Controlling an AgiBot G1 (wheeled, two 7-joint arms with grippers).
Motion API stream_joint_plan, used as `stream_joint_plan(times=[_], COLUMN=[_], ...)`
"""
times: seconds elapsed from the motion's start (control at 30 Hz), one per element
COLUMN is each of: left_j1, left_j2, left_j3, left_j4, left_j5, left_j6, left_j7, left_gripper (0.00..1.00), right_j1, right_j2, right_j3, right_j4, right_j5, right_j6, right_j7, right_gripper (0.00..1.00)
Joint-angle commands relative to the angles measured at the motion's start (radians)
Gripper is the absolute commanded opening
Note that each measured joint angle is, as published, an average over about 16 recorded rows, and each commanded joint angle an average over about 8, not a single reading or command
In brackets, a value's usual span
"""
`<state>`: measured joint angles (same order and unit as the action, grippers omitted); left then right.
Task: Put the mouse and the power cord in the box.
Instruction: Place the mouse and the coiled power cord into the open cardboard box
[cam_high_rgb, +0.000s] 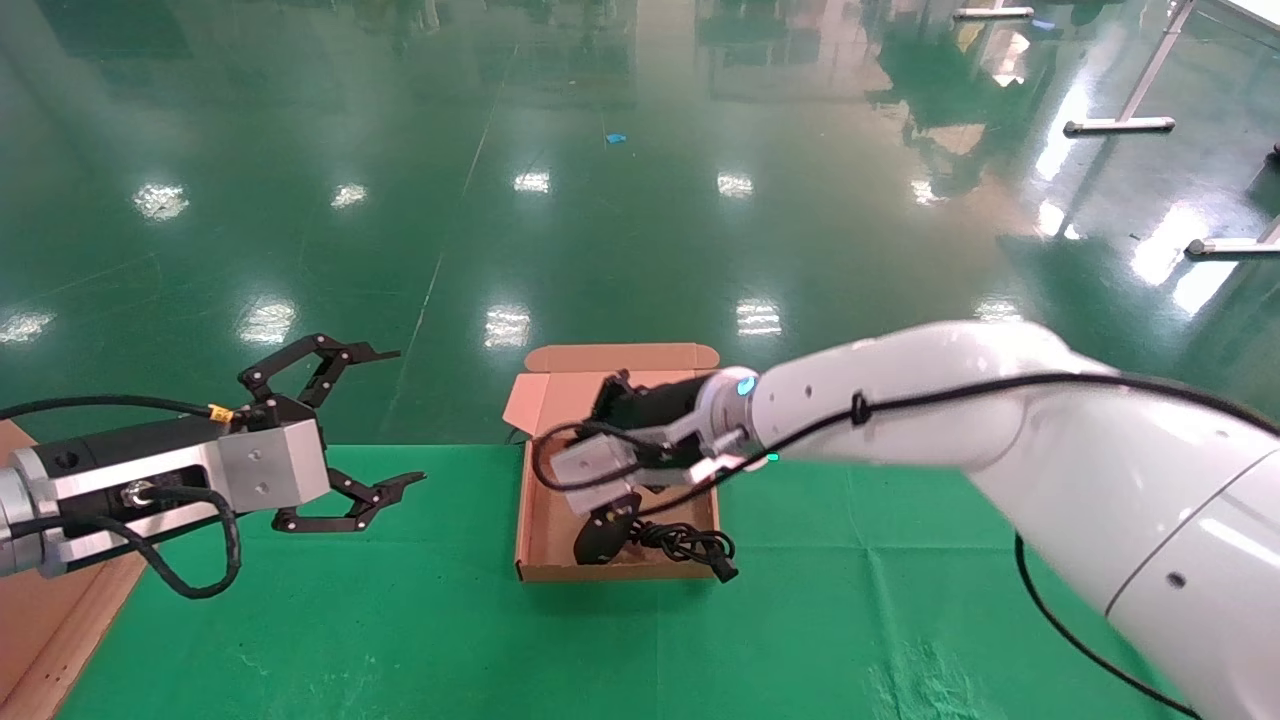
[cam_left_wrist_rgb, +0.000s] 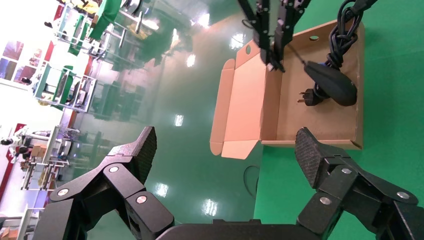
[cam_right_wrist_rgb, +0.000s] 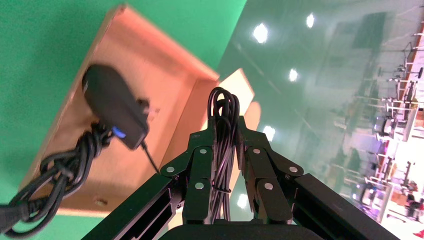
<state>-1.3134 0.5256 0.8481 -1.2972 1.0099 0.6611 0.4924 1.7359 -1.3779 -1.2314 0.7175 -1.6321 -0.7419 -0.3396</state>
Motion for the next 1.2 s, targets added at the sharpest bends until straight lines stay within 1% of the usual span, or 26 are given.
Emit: stream_joint_plan(times=[0.03,0.07,0.1,0.13,0.23,0.6,0.77,0.9,1.2], left_j1=[0.005,0.007,0.008,0.009,0.009,0.005,0.013,0.027,0.062], left_j2=[-0.009,-0.012,-0.015,-0.017,-0.016,-0.005,-0.002,0.004,0.017], left_j3=[0.004,0.005,0.005,0.005,0.006,0.004,-0.015,-0.049,-0.135], left_j4=[-0.022,-0.027,-0.031,-0.034,-0.034,-0.018,-0.016,-0.014,-0.01], left_j5=[0.007,0.008,0.008,0.009,0.01,0.008,-0.001,-0.019,-0.062], left_j6=[-0.017,-0.02,-0.022,-0.024,-0.026,-0.017,0.013,0.064,0.192], left_j7=[-0.014,-0.017,-0.018,-0.019,-0.019,-0.016,-0.037,-0.077,-0.178], left_gripper=[1.0,1.0,1.0,1.0,1.0,1.0,1.0,1.0,1.0], right_j1=[-0.01,-0.013,-0.015,-0.016,-0.018,-0.012,-0.019,-0.048,-0.146], right_j2=[0.0,0.0,-0.001,-0.001,-0.001,0.008,0.021,0.047,0.162], right_j3=[-0.039,-0.049,-0.055,-0.059,-0.064,-0.042,-0.028,0.018,0.167], right_j4=[-0.001,-0.003,-0.003,-0.003,-0.005,0.002,0.014,0.03,0.116], right_j5=[-0.003,-0.004,-0.005,-0.005,-0.006,-0.003,0.01,0.049,0.186], right_j6=[0.047,0.057,0.065,0.07,0.075,0.048,0.036,-0.001,-0.122], right_j7=[0.0,0.0,0.0,0.0,0.0,-0.001,0.005,0.029,0.109], right_gripper=[0.78,0.89,0.96,1.0,1.0,1.0,1.0,1.0,1.0])
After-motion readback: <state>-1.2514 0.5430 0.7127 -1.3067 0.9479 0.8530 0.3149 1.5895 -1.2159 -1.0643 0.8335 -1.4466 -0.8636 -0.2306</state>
